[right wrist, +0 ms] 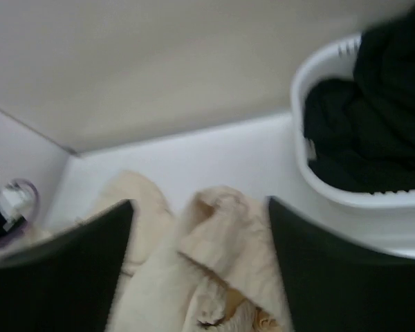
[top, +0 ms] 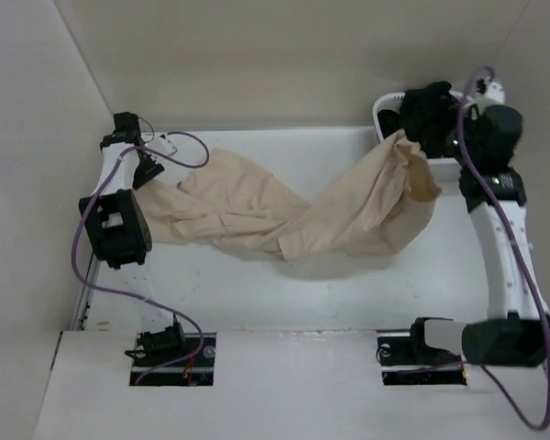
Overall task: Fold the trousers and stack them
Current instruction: Flatten the trousers out
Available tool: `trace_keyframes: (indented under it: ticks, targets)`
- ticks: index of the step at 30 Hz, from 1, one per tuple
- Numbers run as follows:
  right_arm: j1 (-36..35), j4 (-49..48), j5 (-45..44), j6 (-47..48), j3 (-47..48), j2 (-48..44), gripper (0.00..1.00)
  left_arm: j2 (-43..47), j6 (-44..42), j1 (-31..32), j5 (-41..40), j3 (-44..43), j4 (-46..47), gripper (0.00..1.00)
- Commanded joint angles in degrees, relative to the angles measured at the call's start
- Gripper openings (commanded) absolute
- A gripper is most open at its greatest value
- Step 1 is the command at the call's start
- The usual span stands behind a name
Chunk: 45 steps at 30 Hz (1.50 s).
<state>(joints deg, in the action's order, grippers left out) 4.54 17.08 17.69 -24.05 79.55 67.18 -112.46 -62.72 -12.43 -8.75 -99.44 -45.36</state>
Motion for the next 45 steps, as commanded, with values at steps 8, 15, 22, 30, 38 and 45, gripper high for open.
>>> trace_keyframes:
  ticks: [8, 15, 22, 30, 38, 45]
  targets:
    - [-2.7, 21.8, -25.4, 2.2, -1.3, 2.5, 1.00, 10.6, 1.3, -1.1, 4.0, 1.8, -3.4, 0.92]
    - [6.2, 17.7, -27.0, 2.3, -21.8, -2.3, 1.00, 18.1, -3.0, 8.5, 6.0, 26.6, -0.1, 0.98]
    - [7.3, 10.1, -25.8, 1.3, -22.1, 12.4, 1.00, 7.1, -2.2, 9.3, 1.2, 29.7, 8.8, 0.97]
    - [3.5, 10.1, -21.4, 0.8, -19.3, 22.7, 0.90, 3.9, 0.7, 12.6, 2.0, 33.0, 11.8, 0.31]
    - [3.9, 9.1, -20.1, -1.0, -25.0, 19.5, 0.00, 21.3, 6.2, 6.8, 2.2, 35.8, 18.1, 0.00]
    - [3.5, 11.8, -18.5, -1.0, -31.9, 9.2, 0.00, 36.1, 6.5, 8.4, 3.4, 20.6, 10.2, 0.00]
